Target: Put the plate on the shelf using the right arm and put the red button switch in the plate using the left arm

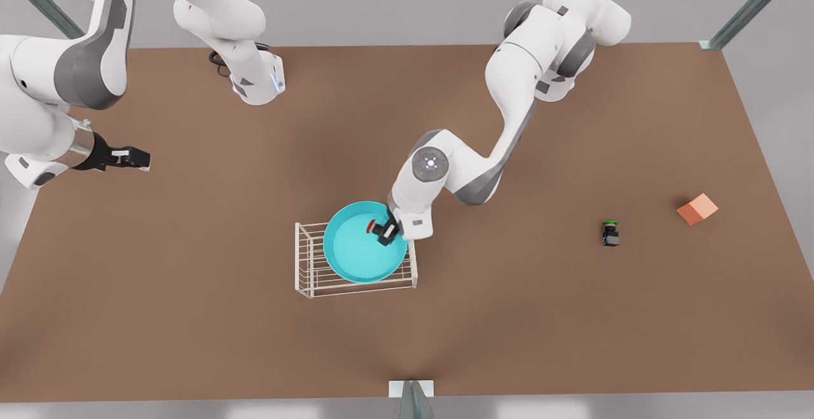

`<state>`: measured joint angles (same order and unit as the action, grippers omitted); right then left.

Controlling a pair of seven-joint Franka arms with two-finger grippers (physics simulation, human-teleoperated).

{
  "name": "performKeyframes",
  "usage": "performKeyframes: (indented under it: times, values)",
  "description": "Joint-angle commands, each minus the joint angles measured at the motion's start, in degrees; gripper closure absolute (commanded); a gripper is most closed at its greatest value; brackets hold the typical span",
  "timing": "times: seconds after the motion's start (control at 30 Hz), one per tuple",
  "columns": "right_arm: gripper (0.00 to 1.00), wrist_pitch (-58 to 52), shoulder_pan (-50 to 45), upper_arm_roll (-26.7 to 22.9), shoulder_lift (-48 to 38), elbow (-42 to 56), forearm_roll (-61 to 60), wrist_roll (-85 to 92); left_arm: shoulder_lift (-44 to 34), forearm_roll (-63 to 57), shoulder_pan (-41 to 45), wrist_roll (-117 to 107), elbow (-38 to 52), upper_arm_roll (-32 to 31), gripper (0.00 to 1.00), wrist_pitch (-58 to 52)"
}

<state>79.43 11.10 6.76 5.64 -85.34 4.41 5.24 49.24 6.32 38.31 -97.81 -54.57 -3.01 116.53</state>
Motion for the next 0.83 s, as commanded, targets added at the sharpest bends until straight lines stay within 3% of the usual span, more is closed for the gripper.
performKeyframes:
  times: [0.0, 0.07, 0.13, 0.2, 0.23, 0.27, 0.3, 0.47, 0.8]
  values:
    - [0.0, -0.1, -0.1, 0.0, -0.2, 0.1, 0.0, 0.2, -1.3, 0.0, -2.5, -13.7, 0.3, 0.0, 0.0, -6.2]
    - [0.0, -0.1, -0.9, 0.0, -0.2, 0.5, 0.2, -0.5, -10.7, 0.1, -16.3, 32.4, 0.3, -1.2, 0.0, -35.3]
    - [0.0, -0.1, -1.0, 0.0, -0.3, 0.8, 0.8, -0.5, -15.0, -5.8, -21.3, 56.7, 0.2, -1.1, 0.0, -44.7]
    - [0.0, -0.1, -1.1, 0.0, -1.0, 0.9, 0.7, -0.4, -16.4, -12.4, -23.6, 82.6, 0.3, -1.1, 0.0, -50.2]
    - [0.0, -0.1, -1.1, 0.0, -1.2, 0.8, 0.7, -0.4, -20.6, -17.7, -26.1, 107.6, -3.2, -1.4, 0.0, -51.1]
    - [0.0, -0.1, -1.1, 0.0, -1.2, 0.8, 0.7, -0.4, -29.7, -14.1, -28.7, 119.6, -17.4, -1.6, 0.0, -37.5]
    - [0.0, -0.2, -1.1, 0.0, -1.3, 0.8, 0.7, -0.4, -37.7, -11.7, -28.8, 106.9, -30.3, -1.6, 0.0, -26.1]
    - [0.0, -0.6, -1.1, -0.4, -1.7, 0.6, 0.8, -0.4, -35.9, -8.3, -28.9, 103.8, -25.4, -1.6, 0.0, -34.0]
    - [0.0, -0.6, -1.4, -1.0, -2.1, 0.4, 0.8, -0.4, -35.7, -8.0, -30.0, 103.8, -25.1, -1.5, 0.0, -36.8]
